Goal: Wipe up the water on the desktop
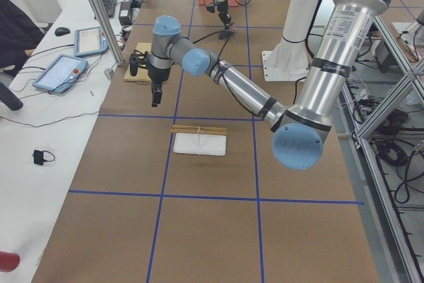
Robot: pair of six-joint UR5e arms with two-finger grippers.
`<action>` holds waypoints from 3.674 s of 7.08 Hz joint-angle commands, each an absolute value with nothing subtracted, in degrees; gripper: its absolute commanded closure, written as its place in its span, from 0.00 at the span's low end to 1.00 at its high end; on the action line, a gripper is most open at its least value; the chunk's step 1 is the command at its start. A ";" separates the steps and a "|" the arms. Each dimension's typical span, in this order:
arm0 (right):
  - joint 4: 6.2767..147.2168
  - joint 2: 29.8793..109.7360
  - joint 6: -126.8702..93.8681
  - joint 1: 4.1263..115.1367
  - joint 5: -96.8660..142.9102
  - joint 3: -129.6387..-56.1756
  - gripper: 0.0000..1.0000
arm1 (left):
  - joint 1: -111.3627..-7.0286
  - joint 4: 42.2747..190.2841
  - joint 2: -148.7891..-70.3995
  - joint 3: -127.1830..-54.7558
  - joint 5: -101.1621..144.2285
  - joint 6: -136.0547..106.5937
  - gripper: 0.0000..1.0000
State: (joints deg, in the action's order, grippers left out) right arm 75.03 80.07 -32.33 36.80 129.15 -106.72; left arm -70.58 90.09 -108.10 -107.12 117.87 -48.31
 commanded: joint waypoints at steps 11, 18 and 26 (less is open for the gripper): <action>75.58 69.95 -23.29 70.79 134.81 -96.83 1.00 | -70.40 90.09 -108.02 -107.05 117.86 -48.60 0.02; 81.30 97.88 9.75 86.95 133.88 -101.76 1.00 | -70.58 90.00 -107.93 -107.66 118.04 -48.95 0.02; 79.55 99.94 9.58 82.78 133.94 -100.02 0.00 | -70.58 91.76 -104.24 -108.46 117.95 -48.08 0.02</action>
